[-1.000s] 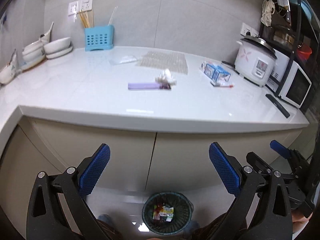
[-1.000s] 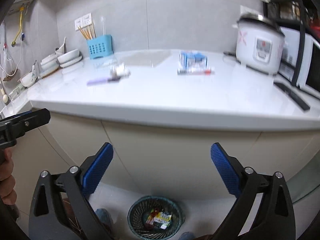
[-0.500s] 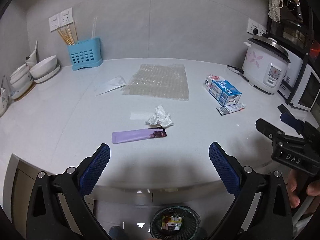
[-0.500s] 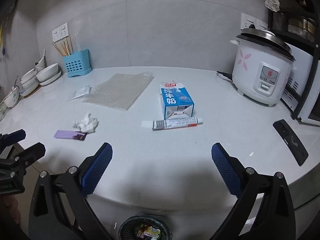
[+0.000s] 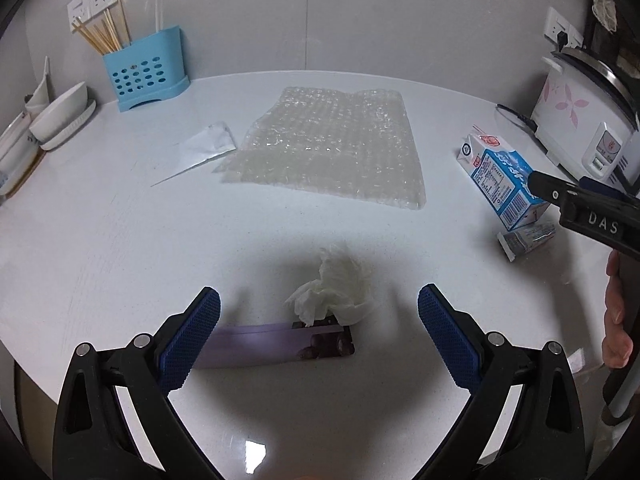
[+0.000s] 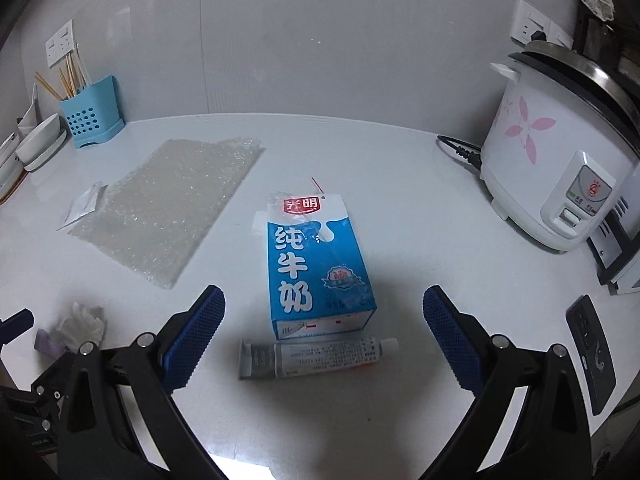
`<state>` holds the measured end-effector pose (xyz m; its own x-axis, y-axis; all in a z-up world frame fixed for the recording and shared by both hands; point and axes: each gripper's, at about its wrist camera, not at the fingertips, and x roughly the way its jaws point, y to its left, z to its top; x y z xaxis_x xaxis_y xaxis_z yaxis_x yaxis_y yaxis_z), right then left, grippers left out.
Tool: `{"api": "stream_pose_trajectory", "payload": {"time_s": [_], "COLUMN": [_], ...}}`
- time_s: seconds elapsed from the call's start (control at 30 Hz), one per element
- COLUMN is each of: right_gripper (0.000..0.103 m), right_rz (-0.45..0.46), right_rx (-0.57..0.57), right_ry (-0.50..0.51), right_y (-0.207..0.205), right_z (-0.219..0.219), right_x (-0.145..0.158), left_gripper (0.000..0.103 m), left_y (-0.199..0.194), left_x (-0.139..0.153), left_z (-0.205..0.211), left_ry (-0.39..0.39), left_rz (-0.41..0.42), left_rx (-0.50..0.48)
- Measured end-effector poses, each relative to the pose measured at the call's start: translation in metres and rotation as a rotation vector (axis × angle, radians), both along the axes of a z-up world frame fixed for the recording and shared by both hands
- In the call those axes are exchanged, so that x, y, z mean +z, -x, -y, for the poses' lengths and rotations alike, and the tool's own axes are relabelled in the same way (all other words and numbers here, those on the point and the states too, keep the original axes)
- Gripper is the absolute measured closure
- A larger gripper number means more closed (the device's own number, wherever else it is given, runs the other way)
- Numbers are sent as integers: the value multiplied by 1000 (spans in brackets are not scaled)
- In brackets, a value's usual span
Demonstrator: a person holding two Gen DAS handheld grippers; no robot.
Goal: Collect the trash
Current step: 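Raise both tools back up toward the milk carton on the counter, then grasp the white tissue with the left tool while the right tool grasps the milk carton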
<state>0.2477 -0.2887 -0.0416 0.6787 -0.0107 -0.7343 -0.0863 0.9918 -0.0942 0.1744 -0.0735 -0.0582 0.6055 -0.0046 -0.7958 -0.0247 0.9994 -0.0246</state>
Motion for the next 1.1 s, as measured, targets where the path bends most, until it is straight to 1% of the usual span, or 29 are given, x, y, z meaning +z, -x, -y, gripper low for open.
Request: {"api": "stream_pose_trajectory", "payload": {"time_s": [0.1, 0.2, 0.33, 0.4, 0.47, 0.5, 0.57, 0.63, 0.67, 0.7, 0.73, 0.77, 0.8, 0.93, 1.1], "right_gripper": [8, 8, 8, 8, 8, 8, 11, 18, 22, 25, 33, 35, 36, 37, 38], "right_rz": [-28, -65, -91, -104, -110, -111, -117, -136, -146, -155, -162, -171, -170, -156, -126], "right_rx": [-12, -23, -23, -9, -14, -11, -9, -23, -28, -31, -33, -30, -36, -47, -57], "right_ry": [14, -5, -5, -4, 28, 51, 85, 94, 93, 95, 100, 98, 93, 84, 76], "right_y": [-15, -27, -37, -40, -40, -40, -41, -44, -45, -46, -47, -47, -47, -47, -42], "right_z": [-1, 1, 0, -3, -8, -11, -15, -15, -15, -15, -15, -15, -14, -13, -11], "right_x": [-7, -13, -17, -19, -20, -21, -22, -24, -25, -26, -27, -28, -28, -25, -17], "left_gripper": [6, 7, 17, 20, 27, 34, 40, 54, 57, 65, 71, 75, 83, 88, 89], "left_y": [-10, -18, -26, -30, -33, -34, -35, -35, -36, -36, -36, -37, -37, -36, -33], "left_x": [-8, -13, -15, -16, -18, -19, -19, -18, -17, -16, -16, -16, -15, -12, -6], "left_z": [5, 8, 8, 8, 9, 10, 11, 12, 12, 11, 11, 11, 11, 11, 12], "left_ry": [-10, -21, -25, -19, -13, -17, -32, -42, -40, -39, -36, -33, -31, -24, -26], "left_rz": [-19, -40, -62, -80, -97, -108, -106, -107, -108, -109, -112, -113, -115, -103, -83], "left_rx": [-4, -1, 8, 19, 22, 20, 23, 23, 21, 21, 18, 14, 9, -8, -14]}}
